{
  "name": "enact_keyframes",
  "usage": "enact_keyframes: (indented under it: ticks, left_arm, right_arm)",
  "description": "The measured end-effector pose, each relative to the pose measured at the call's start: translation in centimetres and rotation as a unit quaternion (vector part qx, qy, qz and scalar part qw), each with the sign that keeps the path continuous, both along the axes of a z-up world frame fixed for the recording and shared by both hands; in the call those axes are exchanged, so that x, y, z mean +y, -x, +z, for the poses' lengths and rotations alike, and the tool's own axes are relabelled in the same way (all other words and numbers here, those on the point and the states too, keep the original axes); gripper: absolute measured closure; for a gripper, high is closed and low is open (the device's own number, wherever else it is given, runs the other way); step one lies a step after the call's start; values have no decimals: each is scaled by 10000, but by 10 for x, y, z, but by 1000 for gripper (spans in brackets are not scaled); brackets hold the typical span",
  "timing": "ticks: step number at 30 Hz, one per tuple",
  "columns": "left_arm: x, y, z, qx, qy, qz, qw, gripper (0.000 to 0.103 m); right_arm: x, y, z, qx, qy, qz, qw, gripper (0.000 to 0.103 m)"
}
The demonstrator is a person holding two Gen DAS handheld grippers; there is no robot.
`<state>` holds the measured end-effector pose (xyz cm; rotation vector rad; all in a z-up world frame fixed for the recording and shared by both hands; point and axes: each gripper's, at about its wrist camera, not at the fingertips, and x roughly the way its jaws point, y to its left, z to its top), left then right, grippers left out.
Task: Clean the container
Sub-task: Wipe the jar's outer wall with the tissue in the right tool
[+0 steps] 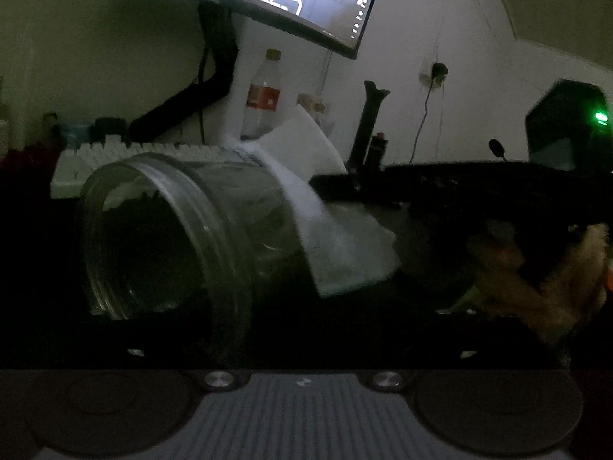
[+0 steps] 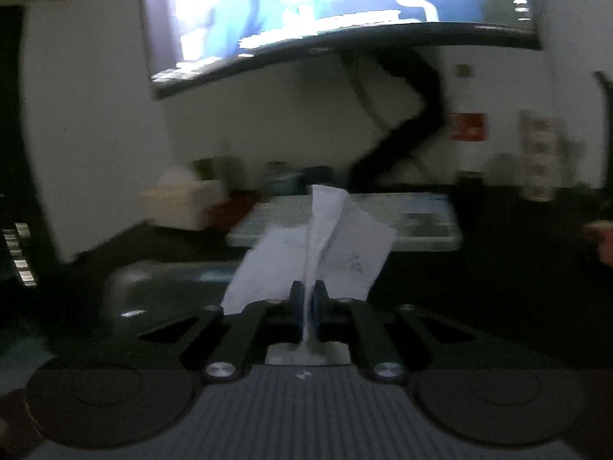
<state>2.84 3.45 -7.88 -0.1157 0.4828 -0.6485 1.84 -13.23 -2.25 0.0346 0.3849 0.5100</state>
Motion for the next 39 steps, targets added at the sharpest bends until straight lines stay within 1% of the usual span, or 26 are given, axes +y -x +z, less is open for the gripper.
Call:
enact_keyframes:
  ticks: [1, 2, 6, 7, 9, 10, 11, 12, 13, 14, 16, 19, 20, 21, 22, 24, 25, 28, 30, 32, 33, 34, 35, 39]
  left_arm:
    - [2, -1, -1, 15, 59, -12, 10000, 11]
    - [5, -3, -3, 23, 125, -24, 9999, 11]
    - [12, 4, -4, -80, 194, -36, 9998, 11]
    - [12, 5, -4, -107, 205, -29, 9997, 11]
    - [12, 4, -4, -186, 255, 33, 9995, 27]
    - [13, 2, -5, -185, 266, 110, 9994, 47]
    - [16, -1, -5, -146, 307, 177, 9993, 63]
    - [20, -5, -7, -63, 415, 218, 9989, 67]
    - [25, -9, -9, 41, 560, 241, 9981, 73]
    - [29, -12, -11, 118, 658, 264, 9974, 76]
    - [31, -14, -12, 141, 723, 252, 9970, 76]
    - [28, -9, -9, -13, 695, 352, 9970, 83]
    - [26, -7, -7, -93, 666, 362, 9971, 88]
    - [24, -6, -7, -156, 676, 301, 9971, 90]
    - [25, -5, -7, -167, 791, 229, 9965, 93]
    - [27, -5, -5, -22, 1098, 67, 9939, 93]
    - [31, -7, -4, 114, 1298, -17, 9915, 94]
    - [40, -12, -2, 430, 1775, -137, 9831, 94]
    - [35, -5, 3, 162, 1432, -150, 9895, 92]
    - [24, 4, 5, -128, 847, -10, 9963, 88]
    - [20, 5, 5, -178, 669, -12, 9976, 84]
    - [19, 5, 4, -169, 629, -46, 9979, 74]
    - [18, 4, 2, -151, 614, -83, 9980, 67]
    - [18, -3, -7, -61, 527, -18, 9986, 66]
  right_arm:
    - [6, 7, 0, -74, -25, 291, 9995, 97]
    - [13, 10, 1, -141, -17, 457, 9989, 96]
    - [37, 15, 3, -389, 115, 748, 9964, 96]
    - [38, 12, 3, -412, 123, 706, 9966, 96]
    - [36, -1, 3, -403, 102, 454, 9981, 96]
    - [34, -7, 3, -381, 86, 271, 9989, 95]
    - [31, -12, 2, -345, 67, 47, 9994, 95]
    - [28, -16, 2, -310, 47, -177, 9994, 95]
    - [26, -17, 2, -284, 26, -261, 9993, 95]
    - [26, -16, 1, -266, 5, -242, 9994, 95]
    - [25, -13, 1, -228, -39, -203, 9995, 95]
    - [24, -9, 0, -172, -104, -146, 9997, 96]
    - [23, -8, 0, -154, -126, -127, 9997, 96]
    - [23, -6, 0, -135, -147, -108, 9997, 96]
    - [22, -5, 0, -116, -169, -89, 9997, 96]
    - [18, -3, -1, -40, -234, -51, 9997, 96]
    - [11, -3, -1, 31, -294, -41, 9996, 96]
    - [6, 2, -5, -17, -146, -77, 9999, 96]
    - [8, 2, -8, -116, 35, -167, 9998, 96]
    - [9, -2, -11, -121, 101, -280, 9995, 96]
    - [9, -2, -11, -134, 116, -317, 9993, 96]
    - [10, -1, -10, -163, 135, -329, 9992, 96]
    - [10, 1, -9, -192, 155, -340, 9991, 96]
    - [17, 1, -3, -144, -76, 157, 9997, 96]
